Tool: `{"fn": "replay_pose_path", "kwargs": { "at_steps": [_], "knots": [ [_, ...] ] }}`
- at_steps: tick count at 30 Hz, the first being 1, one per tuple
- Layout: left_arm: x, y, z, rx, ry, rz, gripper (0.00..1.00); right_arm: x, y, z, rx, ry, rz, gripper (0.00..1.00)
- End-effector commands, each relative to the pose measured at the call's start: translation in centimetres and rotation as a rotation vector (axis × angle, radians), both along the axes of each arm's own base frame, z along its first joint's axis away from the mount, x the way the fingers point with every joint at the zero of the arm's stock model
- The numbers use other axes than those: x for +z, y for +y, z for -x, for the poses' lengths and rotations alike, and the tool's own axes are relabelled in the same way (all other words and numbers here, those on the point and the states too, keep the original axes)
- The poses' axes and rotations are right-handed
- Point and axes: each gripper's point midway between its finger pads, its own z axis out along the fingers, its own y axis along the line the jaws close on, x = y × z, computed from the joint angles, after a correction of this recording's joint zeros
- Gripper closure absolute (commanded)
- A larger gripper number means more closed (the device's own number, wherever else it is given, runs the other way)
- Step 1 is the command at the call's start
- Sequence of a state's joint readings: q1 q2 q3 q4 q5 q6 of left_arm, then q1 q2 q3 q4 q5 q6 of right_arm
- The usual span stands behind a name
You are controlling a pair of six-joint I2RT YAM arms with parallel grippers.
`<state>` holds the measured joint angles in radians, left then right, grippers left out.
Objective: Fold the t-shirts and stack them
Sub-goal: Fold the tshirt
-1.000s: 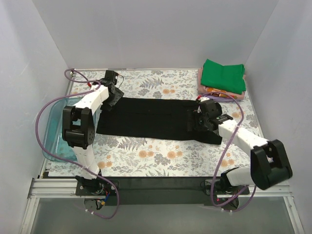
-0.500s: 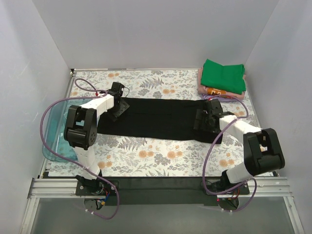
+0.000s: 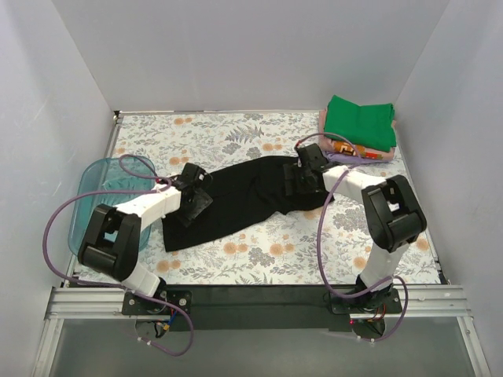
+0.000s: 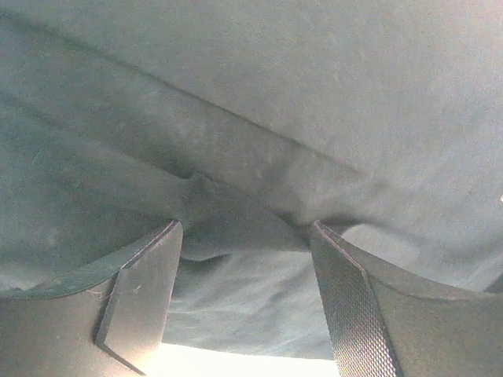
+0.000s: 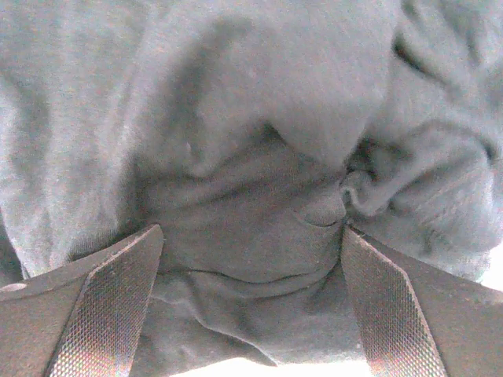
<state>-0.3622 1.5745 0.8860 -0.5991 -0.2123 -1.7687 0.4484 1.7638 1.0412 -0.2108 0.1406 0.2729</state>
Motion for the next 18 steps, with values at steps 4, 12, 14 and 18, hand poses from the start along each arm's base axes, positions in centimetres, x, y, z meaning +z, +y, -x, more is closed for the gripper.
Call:
{"fn": "replay_pose_path", "kwargs": {
  "at_steps": [4, 12, 14, 18],
  "knots": [
    [-2.4, -1.3, 9.2, -0.026, 0.205, 0.066, 0.35, -1.1, 7.4, -1.9, 0.217, 0.072, -0.157, 0.02],
    [-2.1, -4.8, 11.9, -0.106, 0.214, 0.166, 0.35, -0.3, 9.7, -12.1, 0.299, -0.099, -0.058, 0.01],
    [-1.8, -7.5, 12.6, -0.178, 0.222, 0.276, 0.35, -0.7, 9.9, -14.7, 0.305, -0.125, -0.025, 0.02],
    [-1.7, -9.9, 13.2, -0.217, 0.223, 0.325, 0.35, -1.7, 9.1, -18.4, 0.314, -0.158, 0.06, 0.02]
  ]
}}
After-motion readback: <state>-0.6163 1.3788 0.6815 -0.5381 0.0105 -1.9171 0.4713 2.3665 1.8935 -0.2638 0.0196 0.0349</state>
